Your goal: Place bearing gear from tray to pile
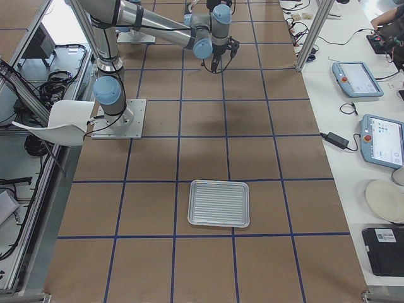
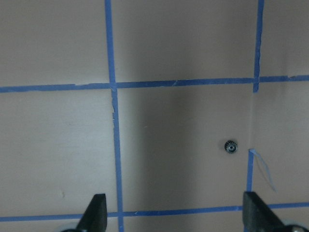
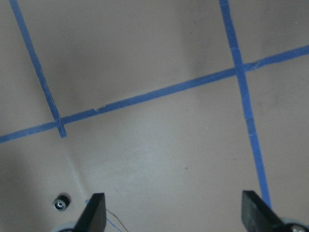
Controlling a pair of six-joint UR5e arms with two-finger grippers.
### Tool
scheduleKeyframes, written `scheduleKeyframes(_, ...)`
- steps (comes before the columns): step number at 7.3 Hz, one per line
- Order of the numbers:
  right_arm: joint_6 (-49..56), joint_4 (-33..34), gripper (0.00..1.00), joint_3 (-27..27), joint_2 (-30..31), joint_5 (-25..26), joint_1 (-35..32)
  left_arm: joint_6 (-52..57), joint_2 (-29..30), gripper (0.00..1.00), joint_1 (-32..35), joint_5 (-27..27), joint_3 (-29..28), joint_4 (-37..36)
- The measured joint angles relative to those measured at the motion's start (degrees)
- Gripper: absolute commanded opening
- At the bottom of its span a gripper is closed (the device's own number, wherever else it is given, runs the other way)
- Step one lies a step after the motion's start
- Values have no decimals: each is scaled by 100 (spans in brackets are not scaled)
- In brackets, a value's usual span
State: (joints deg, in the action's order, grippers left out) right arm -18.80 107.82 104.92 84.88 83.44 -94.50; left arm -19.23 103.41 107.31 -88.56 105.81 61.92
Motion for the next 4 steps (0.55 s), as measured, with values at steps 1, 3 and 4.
scheduleKeyframes(1,185,-389,100,-67,323,22,54,-205,182,100,197,-7,314,-483)
scheduleKeyframes(3,325,-1058,100,-258,715,65,98,-437,505,97,440,-12,651,-1126)
scheduleKeyframes(4,493,-1241,100,-307,761,160,172,-528,663,97,515,-15,702,-1343)
